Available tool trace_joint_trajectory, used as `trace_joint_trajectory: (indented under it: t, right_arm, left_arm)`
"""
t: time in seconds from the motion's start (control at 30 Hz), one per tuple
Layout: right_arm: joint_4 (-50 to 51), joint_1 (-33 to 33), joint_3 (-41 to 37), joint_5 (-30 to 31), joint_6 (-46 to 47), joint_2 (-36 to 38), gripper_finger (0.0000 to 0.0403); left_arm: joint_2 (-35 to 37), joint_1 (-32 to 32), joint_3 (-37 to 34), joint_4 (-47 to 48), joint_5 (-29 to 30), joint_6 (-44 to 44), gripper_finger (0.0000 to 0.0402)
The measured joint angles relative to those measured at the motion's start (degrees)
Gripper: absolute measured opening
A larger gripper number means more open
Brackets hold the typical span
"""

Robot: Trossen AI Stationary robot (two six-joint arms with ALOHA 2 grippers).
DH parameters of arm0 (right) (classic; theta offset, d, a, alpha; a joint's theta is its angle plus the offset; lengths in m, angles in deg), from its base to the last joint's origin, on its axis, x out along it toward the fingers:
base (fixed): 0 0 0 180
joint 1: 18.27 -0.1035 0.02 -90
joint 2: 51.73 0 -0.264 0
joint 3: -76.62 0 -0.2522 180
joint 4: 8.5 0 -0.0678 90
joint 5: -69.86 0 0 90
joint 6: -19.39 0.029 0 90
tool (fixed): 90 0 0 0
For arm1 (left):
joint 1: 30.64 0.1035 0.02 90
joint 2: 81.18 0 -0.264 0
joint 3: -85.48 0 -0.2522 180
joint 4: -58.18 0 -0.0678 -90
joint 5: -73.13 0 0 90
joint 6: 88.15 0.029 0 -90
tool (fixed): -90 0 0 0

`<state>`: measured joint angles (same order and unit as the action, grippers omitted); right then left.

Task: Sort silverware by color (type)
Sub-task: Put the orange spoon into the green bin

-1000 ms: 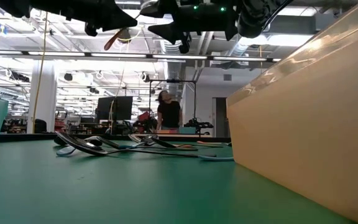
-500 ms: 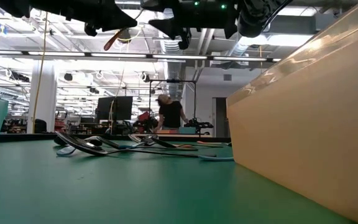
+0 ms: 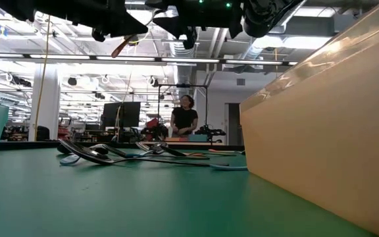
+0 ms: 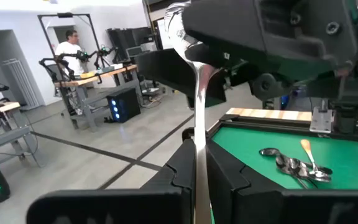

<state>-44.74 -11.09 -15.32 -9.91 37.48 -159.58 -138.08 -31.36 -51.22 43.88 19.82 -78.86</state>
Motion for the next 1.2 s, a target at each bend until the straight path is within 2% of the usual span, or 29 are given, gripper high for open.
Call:
trace_joint_trajectory:
  t: [0.13,0.23,0.33,0.5,0.53,1.2]
  right_arm:
    - [1.27,0.11,0.82,-1.13,0.02,-0.53,0.0234]
    - [2.59,0.09,1.33,-1.17,0.09,-0.9,0.0204]
    - [3.27,0.09,1.28,-1.21,1.37,-0.96,0.0148]
    - [5.13,0.09,1.27,-1.93,1.14,-0.9,0.0029]
    - [5.13,0.13,1.26,-2.25,0.88,-0.9,0.0017]
    - [6.51,0.13,1.23,-2.5,0.98,-0.85,0.0008]
  left_arm:
    - [-0.49,-0.01,0.0,-0.32,-0.02,-0.01,0.0007]
    - [-0.47,-0.01,0.0,-0.43,0.22,0.07,0.0007]
    - [-0.47,-0.01,0.0,-0.54,1.04,0.05,0.0007]
    - [-0.47,0.01,0.0,-0.41,1.2,-0.86,0.0007]
    - [-0.45,0.01,0.0,-0.66,1.34,-1.06,0.0007]
    - [-0.43,0.01,0.0,1.43,0.95,-3.7,0.0009]
